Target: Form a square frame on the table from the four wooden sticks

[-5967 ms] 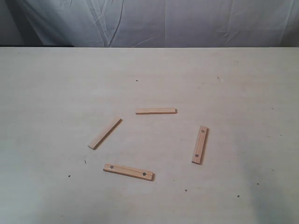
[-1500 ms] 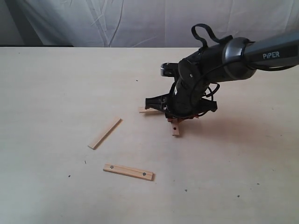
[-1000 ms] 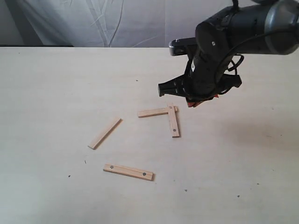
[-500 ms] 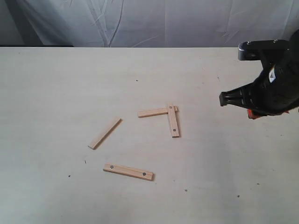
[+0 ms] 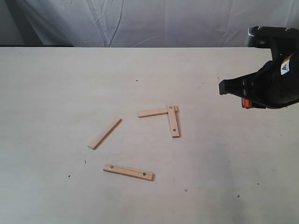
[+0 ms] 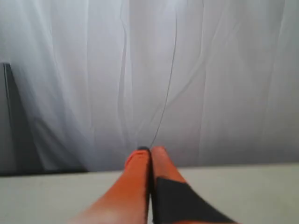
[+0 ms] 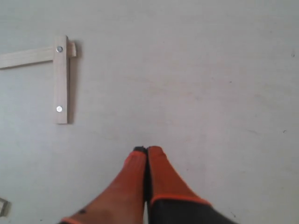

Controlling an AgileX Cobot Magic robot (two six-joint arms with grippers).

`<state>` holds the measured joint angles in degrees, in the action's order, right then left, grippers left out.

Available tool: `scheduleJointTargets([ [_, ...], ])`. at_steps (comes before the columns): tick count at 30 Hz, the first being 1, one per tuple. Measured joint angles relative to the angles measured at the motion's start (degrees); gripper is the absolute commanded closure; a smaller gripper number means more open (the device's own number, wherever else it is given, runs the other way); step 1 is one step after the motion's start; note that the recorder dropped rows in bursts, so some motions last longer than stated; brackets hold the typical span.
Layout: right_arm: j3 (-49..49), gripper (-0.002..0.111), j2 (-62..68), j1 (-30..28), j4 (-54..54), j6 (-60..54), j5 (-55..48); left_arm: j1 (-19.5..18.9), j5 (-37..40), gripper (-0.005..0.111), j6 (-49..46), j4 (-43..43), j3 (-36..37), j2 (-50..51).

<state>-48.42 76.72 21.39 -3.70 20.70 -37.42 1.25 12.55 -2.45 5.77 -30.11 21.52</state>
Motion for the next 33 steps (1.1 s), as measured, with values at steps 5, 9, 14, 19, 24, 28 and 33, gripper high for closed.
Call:
scheduleJointTargets([
  [5,0.0,0.108,-1.7,0.0,0.48,-0.58,2.08,0.0,21.58,0.107,-1.13,-5.77,-15.24,29.33],
  [9,0.0,0.108,-1.7,0.0,0.87,-0.58,2.86,2.52,25.51,0.107,-1.41,-5.77,-19.24,48.02],
  [14,0.0,0.108,-1.7,0.0,1.08,-0.58,3.93,10.78,25.41,0.107,0.22,-5.77,-22.73,64.36],
  [19,0.0,0.108,-1.7,0.0,1.08,-0.58,4.03,16.39,20.49,0.106,3.11,-5.29,-26.2,74.42],
  [24,0.0,0.108,-1.7,0.0,1.08,-0.58,4.17,17.67,17.24,0.091,2.86,-2.54,-26.99,78.68],
  [28,0.0,0.108,-1.7,0.0,1.08,-0.58,4.38,17.67,16.5,0.072,-2.27,1.09,-26.99,80.83],
  [33,0.0,0.108,-1.7,0.0,1.08,-0.58,4.38,17.67,15.01,0.061,-5.66,3.0,-27.03,83.67],
])
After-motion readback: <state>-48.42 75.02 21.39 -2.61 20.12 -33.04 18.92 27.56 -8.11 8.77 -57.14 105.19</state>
